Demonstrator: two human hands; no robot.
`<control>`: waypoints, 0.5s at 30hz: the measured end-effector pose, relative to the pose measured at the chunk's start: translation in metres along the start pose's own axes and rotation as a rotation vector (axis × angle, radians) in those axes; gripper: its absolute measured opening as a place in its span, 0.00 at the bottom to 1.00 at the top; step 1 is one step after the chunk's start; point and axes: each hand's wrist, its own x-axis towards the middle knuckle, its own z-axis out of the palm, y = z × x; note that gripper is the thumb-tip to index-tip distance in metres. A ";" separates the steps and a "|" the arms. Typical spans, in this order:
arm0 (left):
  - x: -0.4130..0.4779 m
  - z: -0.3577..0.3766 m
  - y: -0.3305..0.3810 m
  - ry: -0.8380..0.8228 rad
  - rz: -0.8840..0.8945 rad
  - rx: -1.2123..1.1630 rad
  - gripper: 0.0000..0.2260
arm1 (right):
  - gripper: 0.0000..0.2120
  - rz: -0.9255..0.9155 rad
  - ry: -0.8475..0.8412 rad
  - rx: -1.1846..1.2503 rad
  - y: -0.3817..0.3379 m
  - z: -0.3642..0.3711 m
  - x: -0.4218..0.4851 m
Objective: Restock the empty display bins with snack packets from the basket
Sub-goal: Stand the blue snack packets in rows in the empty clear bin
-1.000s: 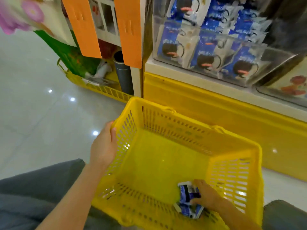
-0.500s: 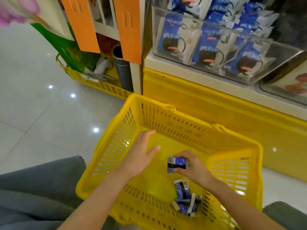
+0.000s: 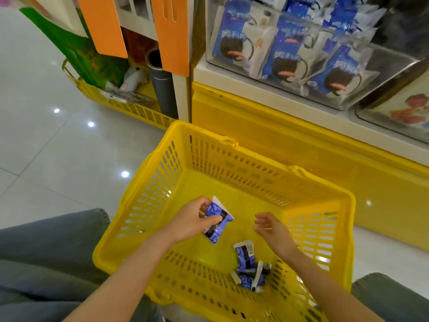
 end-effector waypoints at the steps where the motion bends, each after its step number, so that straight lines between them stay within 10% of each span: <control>1: 0.002 0.003 -0.003 0.019 -0.017 -0.055 0.10 | 0.17 0.061 -0.030 -0.084 0.018 0.004 0.002; 8: 0.016 0.017 -0.021 0.074 -0.095 -0.170 0.11 | 0.36 0.253 -0.274 -0.376 0.070 0.054 -0.008; 15: 0.043 0.040 -0.049 -0.126 -0.210 -0.076 0.10 | 0.17 0.163 -0.281 -0.383 0.065 0.056 0.002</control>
